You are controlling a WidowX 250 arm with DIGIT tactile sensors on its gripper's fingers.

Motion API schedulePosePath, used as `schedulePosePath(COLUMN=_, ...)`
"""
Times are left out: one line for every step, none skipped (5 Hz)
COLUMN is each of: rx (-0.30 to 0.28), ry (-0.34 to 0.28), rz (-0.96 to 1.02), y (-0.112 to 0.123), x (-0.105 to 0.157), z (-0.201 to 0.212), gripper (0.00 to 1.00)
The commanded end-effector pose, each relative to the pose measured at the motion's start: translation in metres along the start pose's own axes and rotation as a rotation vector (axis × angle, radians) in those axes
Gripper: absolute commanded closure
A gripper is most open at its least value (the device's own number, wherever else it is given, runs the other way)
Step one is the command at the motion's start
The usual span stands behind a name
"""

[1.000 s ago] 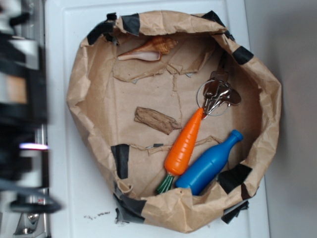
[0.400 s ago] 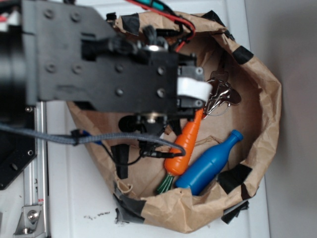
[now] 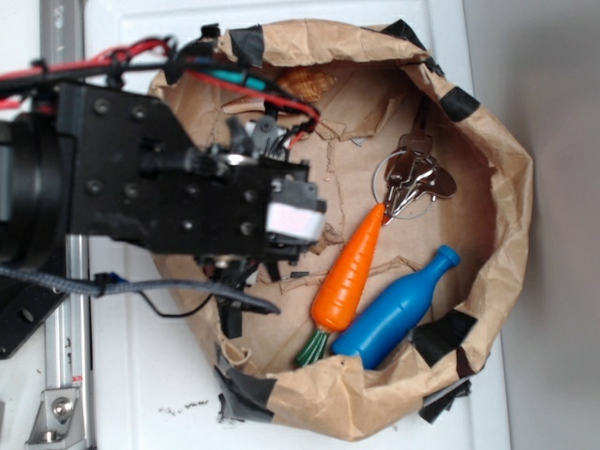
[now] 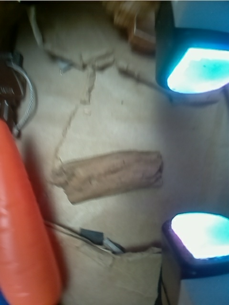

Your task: Grab the wood chip.

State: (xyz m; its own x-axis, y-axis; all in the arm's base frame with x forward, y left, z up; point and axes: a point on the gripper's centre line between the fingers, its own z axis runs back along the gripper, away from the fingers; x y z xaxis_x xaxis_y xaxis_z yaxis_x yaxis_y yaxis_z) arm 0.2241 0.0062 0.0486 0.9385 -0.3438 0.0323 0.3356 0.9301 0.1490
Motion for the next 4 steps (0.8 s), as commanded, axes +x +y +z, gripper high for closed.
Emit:
schedulePosePath(rx=-0.061, ry=-0.101, rz=0.01, y=-0.006, x=0.0, z=-0.03, gripper=0.0)
schedulePosePath(rx=-0.026, ry=-0.14, rz=0.007, y=-0.005, x=0.006, z=-0.038, gripper=0.0)
schedulePosePath(rx=-0.042, ry=-0.135, rz=-0.001, y=0.008, x=0.015, z=-0.045, gripper=0.0)
schedulePosePath(rx=-0.058, ry=-0.102, rz=-0.009, y=0.01, x=0.02, z=-0.058, gripper=0.0)
